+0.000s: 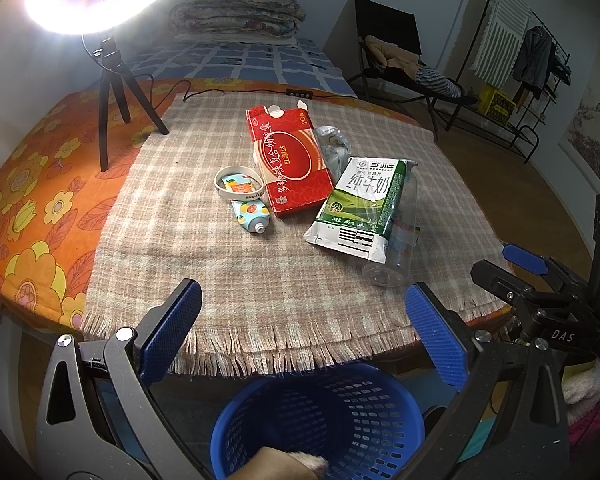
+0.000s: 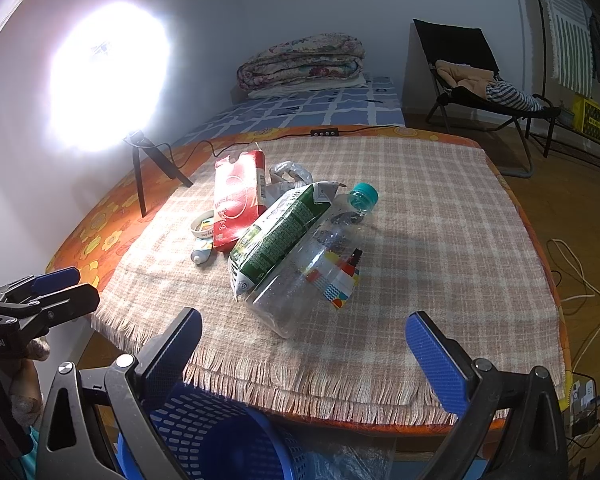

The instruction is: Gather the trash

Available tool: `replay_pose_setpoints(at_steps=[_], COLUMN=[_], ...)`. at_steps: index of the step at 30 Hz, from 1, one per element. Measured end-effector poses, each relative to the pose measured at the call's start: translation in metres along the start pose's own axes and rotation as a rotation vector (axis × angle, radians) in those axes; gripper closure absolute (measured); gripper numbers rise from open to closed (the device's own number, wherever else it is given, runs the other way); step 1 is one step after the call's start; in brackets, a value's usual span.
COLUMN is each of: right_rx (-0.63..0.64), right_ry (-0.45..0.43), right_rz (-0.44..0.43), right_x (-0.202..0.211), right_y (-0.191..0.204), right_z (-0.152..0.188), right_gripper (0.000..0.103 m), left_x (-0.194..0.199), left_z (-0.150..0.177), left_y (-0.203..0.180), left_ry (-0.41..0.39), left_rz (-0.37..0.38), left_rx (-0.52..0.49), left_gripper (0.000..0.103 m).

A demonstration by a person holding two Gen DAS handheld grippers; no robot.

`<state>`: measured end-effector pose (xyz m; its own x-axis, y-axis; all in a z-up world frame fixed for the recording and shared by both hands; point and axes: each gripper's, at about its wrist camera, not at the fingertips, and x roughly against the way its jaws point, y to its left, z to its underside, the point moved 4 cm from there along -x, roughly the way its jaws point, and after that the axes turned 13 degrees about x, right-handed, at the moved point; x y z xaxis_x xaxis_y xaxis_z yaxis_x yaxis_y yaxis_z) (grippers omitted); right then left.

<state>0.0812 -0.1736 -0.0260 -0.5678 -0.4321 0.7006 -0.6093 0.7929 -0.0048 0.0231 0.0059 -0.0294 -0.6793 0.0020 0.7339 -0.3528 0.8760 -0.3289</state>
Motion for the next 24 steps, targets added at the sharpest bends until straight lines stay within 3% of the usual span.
replay_pose_setpoints(at_steps=[9, 24], right_rx=[-0.033, 0.0], right_ry=[-0.019, -0.003], right_rz=[-0.034, -0.015], right_x=[-0.002, -0.015], right_y=[-0.007, -0.019], right_z=[0.0, -0.014], right_gripper=[0.0, 0.0], left_x=[-0.01, -0.019], left_z=[0.007, -0.017], left_y=[0.002, 0.01], left_ry=[0.01, 0.04], left_rz=[0.007, 0.035], left_rx=[-0.002, 0.045], left_gripper=[0.0, 0.0])
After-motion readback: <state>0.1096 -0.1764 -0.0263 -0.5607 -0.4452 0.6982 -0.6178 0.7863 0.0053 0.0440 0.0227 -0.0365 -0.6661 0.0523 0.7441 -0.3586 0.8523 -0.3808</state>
